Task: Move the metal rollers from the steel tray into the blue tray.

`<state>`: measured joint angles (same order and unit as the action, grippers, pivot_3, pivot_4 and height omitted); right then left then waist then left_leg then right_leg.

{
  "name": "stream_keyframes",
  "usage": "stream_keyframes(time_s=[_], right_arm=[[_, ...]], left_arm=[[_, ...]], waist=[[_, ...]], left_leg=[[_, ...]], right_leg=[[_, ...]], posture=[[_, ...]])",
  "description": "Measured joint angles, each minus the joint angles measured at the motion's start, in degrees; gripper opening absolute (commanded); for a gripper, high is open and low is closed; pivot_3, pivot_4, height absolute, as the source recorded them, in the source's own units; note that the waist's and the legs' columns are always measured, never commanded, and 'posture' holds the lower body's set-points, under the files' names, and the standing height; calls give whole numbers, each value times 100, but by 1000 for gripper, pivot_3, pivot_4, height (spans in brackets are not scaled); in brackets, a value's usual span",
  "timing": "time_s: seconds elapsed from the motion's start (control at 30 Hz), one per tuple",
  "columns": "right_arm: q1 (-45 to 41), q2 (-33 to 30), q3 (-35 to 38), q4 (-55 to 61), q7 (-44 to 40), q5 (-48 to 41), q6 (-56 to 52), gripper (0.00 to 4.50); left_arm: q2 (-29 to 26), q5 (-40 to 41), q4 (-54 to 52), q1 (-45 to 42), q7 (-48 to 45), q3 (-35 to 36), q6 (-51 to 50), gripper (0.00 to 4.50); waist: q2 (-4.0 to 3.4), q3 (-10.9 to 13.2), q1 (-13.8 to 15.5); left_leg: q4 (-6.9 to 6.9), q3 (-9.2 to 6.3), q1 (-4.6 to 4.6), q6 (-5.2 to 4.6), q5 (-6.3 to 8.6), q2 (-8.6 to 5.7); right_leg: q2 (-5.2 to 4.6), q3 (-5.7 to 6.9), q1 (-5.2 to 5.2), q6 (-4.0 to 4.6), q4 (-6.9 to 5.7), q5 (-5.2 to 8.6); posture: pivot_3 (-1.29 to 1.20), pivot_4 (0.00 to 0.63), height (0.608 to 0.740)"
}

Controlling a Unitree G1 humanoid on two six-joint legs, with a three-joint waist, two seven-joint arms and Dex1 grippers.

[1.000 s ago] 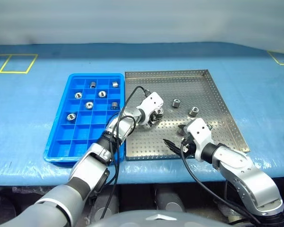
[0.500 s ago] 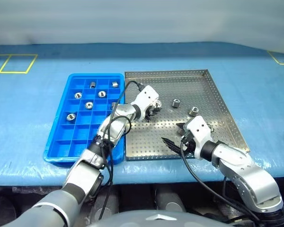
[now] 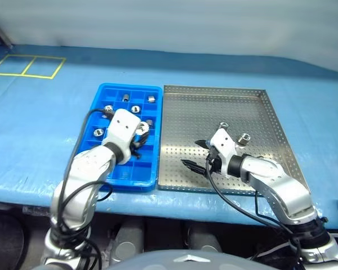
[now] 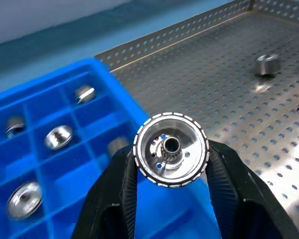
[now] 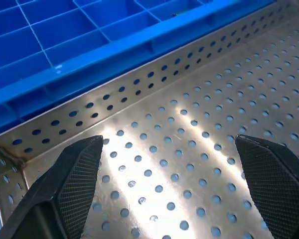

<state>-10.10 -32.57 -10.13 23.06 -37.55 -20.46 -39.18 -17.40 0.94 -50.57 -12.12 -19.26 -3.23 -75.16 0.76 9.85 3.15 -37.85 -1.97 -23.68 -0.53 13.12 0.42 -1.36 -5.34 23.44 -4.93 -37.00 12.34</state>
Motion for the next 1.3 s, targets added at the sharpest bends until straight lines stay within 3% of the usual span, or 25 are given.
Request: stream_keyframes(time_s=[0.1, 0.33, 0.63, 0.83, 1.3], right_arm=[[-418, 107, -290, -395, -294, 95, 167, 4500], [-735, 195, -500, -670, -607, 214, 298, 4500], [-717, 132, -412, -671, -635, 284, 290, 4500], [-629, 132, -351, -586, -619, 293, 276, 4500], [-169, -37, -35, 20, -347, 322, 128, 4500]], left_arm=[[-67, -83, -592, 449, 304, 334, -472, 1668], [35, -76, -695, 963, 786, 389, -576, 1668], [65, -68, -692, 1280, 1092, 388, -582, 1668], [149, -74, -517, 1193, 1262, 390, -561, 3578], [479, 325, 32, 687, 1039, 265, 315, 3578]], waist=[[5, 2, 267], [11, 3, 881], [13, 2, 1169], [13, 2, 1247], [14, 2, 1343]], left_leg=[[1, -3, 0, 2, -1, 1], [3, -15, -7, 18, -9, 3], [8, -17, -1, 39, -20, 55], [20, -19, -5, 55, -21, 79], [22, -16, -15, 80, -16, 91]], right_leg=[[-1, 7, -1, 36, 1, 2], [-2, 28, 1, 55, 7, 1], [36, 60, 11, 90, 6, -4], [61, 62, 21, 107, 7, -2], [73, 61, 30, 117, 15, 3]], posture=[[476, 150, 740], [498, 150, 740], [469, 150, 740], [435, 150, 740], [317, 150, 740]])
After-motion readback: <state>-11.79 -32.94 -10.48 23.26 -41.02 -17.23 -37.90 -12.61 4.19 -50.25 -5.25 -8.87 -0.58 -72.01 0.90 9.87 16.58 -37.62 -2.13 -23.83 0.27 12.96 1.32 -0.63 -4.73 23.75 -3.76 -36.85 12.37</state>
